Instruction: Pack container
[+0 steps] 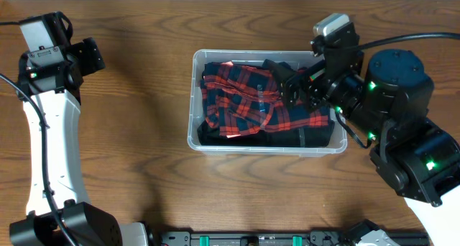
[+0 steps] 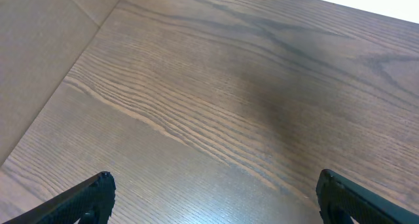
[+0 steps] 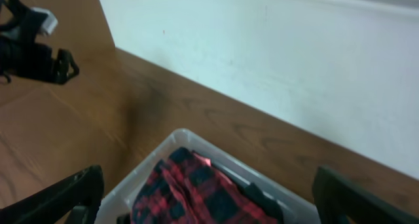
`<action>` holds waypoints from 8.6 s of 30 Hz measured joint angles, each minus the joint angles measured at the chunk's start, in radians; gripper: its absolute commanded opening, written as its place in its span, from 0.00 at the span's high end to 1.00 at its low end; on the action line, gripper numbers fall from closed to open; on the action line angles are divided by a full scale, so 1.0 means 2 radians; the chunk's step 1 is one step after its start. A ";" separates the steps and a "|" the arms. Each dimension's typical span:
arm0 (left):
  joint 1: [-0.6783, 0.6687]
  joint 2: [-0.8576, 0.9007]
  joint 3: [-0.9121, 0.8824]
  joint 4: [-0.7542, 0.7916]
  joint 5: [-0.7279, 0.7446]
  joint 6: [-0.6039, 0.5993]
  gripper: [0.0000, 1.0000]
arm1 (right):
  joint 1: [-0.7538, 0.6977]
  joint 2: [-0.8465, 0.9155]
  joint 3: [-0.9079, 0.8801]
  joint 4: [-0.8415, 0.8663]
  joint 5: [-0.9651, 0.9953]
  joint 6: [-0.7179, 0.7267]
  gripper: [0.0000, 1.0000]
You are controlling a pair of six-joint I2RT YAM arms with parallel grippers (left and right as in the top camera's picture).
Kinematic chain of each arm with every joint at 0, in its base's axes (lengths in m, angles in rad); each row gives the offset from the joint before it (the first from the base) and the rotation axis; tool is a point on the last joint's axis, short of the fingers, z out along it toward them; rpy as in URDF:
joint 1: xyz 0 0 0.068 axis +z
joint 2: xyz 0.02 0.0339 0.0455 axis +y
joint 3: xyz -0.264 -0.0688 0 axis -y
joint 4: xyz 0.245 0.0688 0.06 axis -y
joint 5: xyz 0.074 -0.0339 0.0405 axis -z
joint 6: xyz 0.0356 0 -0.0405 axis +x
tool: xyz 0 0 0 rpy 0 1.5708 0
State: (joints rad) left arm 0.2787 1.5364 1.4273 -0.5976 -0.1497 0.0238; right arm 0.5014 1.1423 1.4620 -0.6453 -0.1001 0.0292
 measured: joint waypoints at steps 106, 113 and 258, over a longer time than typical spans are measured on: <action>0.000 0.000 0.000 0.000 0.000 0.000 0.02 | -0.187 -0.565 -0.727 0.289 0.033 -0.032 0.01; 0.000 0.000 0.000 0.000 0.000 0.000 0.02 | -0.187 -0.565 -0.727 0.289 0.033 -0.032 0.01; -0.150 -0.763 -0.703 0.290 0.161 0.030 0.02 | -0.187 -0.565 -0.727 0.289 0.033 -0.033 0.01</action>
State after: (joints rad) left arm -0.0219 0.0109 0.0204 -0.0181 0.1722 0.0841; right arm 0.1272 0.0120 0.0071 -0.0673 -0.0345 -0.0376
